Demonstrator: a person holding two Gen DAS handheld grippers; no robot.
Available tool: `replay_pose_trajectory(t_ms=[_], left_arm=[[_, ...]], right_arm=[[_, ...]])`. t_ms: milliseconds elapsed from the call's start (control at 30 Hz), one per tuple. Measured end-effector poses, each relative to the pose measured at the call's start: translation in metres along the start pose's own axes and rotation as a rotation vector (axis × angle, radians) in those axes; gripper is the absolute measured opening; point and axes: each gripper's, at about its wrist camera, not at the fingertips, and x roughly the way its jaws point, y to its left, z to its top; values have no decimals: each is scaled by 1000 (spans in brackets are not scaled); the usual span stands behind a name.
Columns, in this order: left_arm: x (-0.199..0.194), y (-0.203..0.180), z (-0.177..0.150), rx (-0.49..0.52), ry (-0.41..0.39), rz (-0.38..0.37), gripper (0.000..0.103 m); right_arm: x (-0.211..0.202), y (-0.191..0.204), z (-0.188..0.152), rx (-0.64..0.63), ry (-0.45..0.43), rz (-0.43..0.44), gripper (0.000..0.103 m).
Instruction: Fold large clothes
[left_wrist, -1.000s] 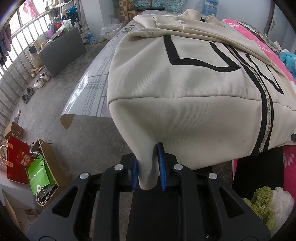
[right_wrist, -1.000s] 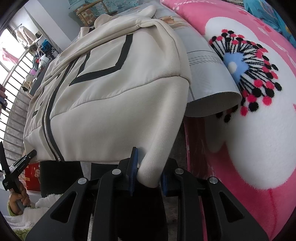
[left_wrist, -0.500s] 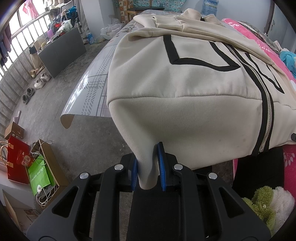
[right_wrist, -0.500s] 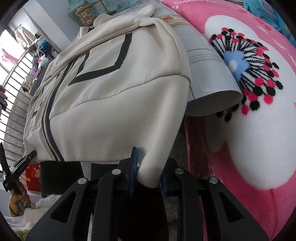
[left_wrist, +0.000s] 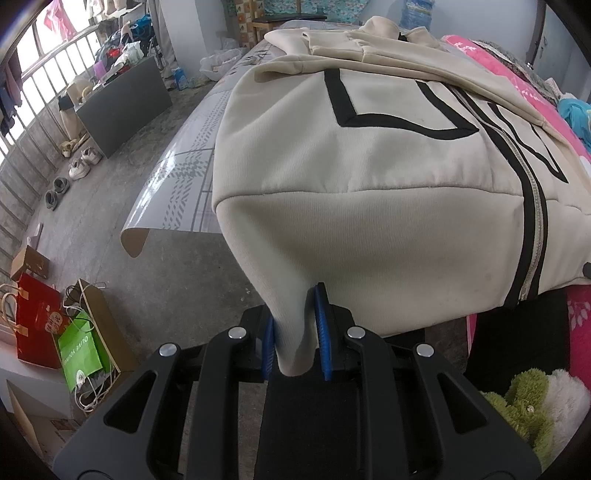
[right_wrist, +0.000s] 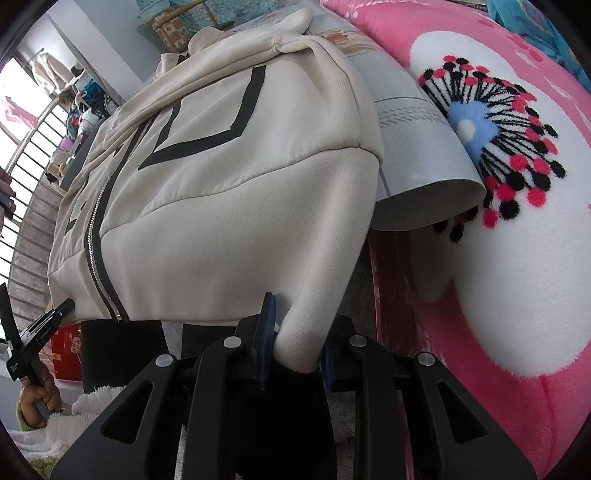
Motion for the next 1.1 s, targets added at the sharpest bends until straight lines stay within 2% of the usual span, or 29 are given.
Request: replay_pose_trajectory(t_ms=[100,167,300,533,600,767,933,1100], left_arm=[[-6,0,-3,31,-20,-1,18],[-12,1,-4,36,-35,-21,14],[-35,9,-5,46,-94,-95,8],[-77,32,9,-42,-190,-374,6],[-79,41,18,-91,-199,-465,6],[-66,59,43,-220,-186,-593,6],[-40,68,72,-327,-179,-637,6],[-19,72,96,-382,-187,-632,6]], right_arm=[[-4,1,-2,-11,-12,1,15],[-9,2,-2,-18,-22,6,10],[-28,4,-4,-20,-58,38,7],[-71,10,1,-6,-155,126,6],[-80,12,7,-3,-182,146,6],[-90,13,23,17,-232,189,6],[-81,12,49,52,-264,207,6],[-66,11,76,72,-296,220,6]])
